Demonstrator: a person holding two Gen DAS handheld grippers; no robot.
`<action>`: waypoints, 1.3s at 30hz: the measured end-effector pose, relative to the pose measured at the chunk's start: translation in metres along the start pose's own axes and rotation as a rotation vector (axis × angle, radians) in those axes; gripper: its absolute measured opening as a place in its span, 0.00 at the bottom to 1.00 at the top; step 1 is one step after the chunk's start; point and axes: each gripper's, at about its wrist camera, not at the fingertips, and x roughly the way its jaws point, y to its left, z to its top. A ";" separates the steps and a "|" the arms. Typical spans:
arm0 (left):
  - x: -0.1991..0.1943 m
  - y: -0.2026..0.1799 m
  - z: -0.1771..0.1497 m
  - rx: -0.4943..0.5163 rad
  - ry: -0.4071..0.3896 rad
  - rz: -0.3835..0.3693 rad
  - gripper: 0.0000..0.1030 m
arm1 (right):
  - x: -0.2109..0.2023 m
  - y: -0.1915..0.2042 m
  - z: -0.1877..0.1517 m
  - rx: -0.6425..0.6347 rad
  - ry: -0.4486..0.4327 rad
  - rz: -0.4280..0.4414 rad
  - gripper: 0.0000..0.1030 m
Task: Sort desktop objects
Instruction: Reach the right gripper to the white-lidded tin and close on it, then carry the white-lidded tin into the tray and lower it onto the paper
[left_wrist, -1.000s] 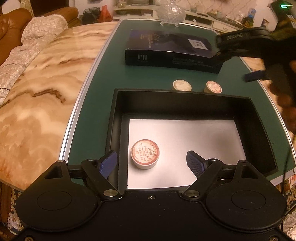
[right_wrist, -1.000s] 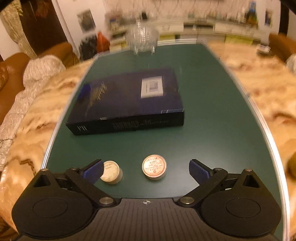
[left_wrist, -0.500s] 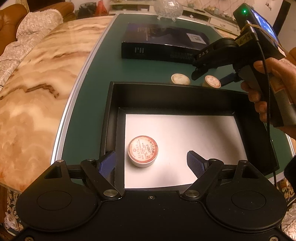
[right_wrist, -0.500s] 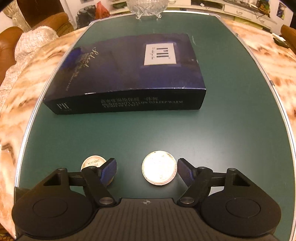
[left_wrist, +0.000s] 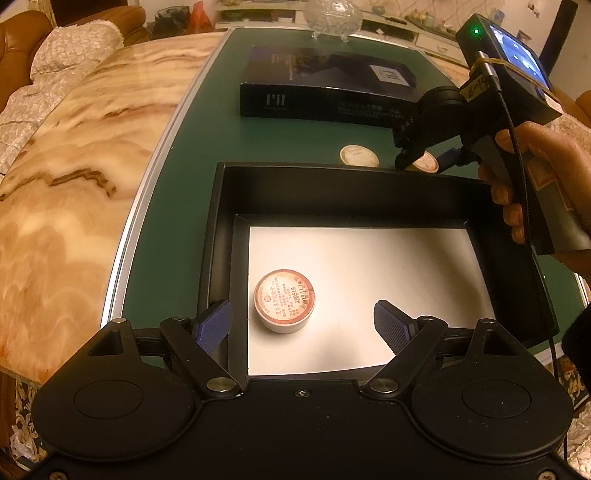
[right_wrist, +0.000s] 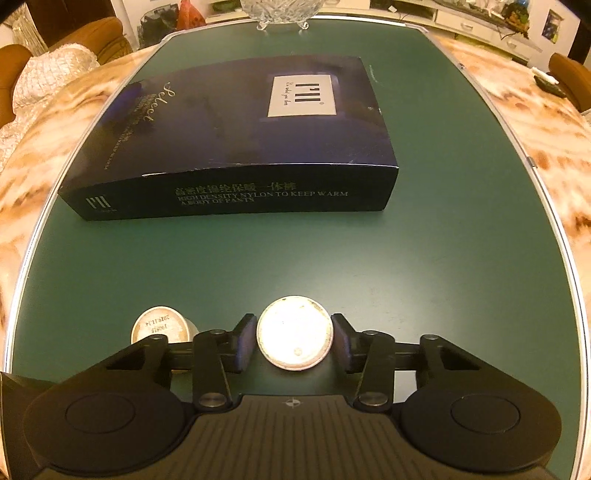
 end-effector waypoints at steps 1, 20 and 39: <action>0.000 0.000 0.000 0.000 0.000 0.000 0.82 | 0.001 0.000 0.001 0.004 0.000 0.002 0.44; 0.004 -0.004 0.001 0.011 -0.010 0.032 0.83 | -0.040 -0.004 -0.002 0.020 -0.074 0.059 0.44; -0.038 -0.008 -0.004 -0.014 -0.063 0.035 0.83 | -0.103 -0.014 -0.094 -0.020 -0.051 0.101 0.44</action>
